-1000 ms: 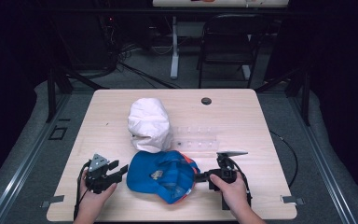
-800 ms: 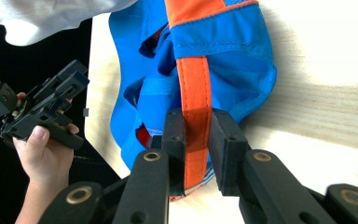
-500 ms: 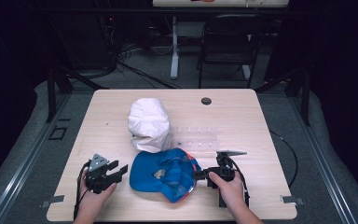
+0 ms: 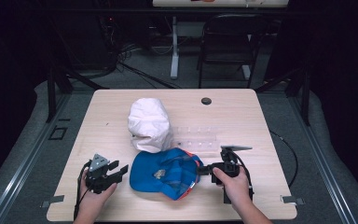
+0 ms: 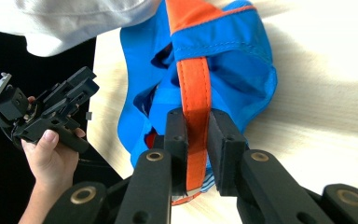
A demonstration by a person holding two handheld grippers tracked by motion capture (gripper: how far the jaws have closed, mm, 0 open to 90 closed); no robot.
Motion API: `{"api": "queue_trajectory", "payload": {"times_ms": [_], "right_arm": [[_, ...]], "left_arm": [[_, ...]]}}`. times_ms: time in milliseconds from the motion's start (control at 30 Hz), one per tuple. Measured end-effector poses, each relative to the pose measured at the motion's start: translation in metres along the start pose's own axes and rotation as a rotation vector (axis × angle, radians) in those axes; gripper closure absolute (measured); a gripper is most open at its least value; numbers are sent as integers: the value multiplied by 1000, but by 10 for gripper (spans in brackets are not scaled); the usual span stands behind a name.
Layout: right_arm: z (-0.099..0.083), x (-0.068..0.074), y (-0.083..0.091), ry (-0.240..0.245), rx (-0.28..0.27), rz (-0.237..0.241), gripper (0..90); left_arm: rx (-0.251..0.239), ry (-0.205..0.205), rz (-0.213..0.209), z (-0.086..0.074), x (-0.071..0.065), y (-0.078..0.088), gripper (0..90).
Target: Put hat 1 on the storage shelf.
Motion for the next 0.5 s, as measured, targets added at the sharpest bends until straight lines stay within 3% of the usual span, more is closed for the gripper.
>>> {"api": "queue_trajectory", "payload": {"times_ms": [500], "right_arm": [[22,27,37,93,61,-102,788]], "left_arm": [[1,1,-3,0,0,0,529]]}}
Point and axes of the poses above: each handheld gripper's, and its own axes: y roughly backward along the jaws, z roughly out of its top, x roughly to its left, the point moved 4 cm from there along -y, roughly forward along the jaws, and after that the axes turned 8 degrees about y, right-handed, at the moved point
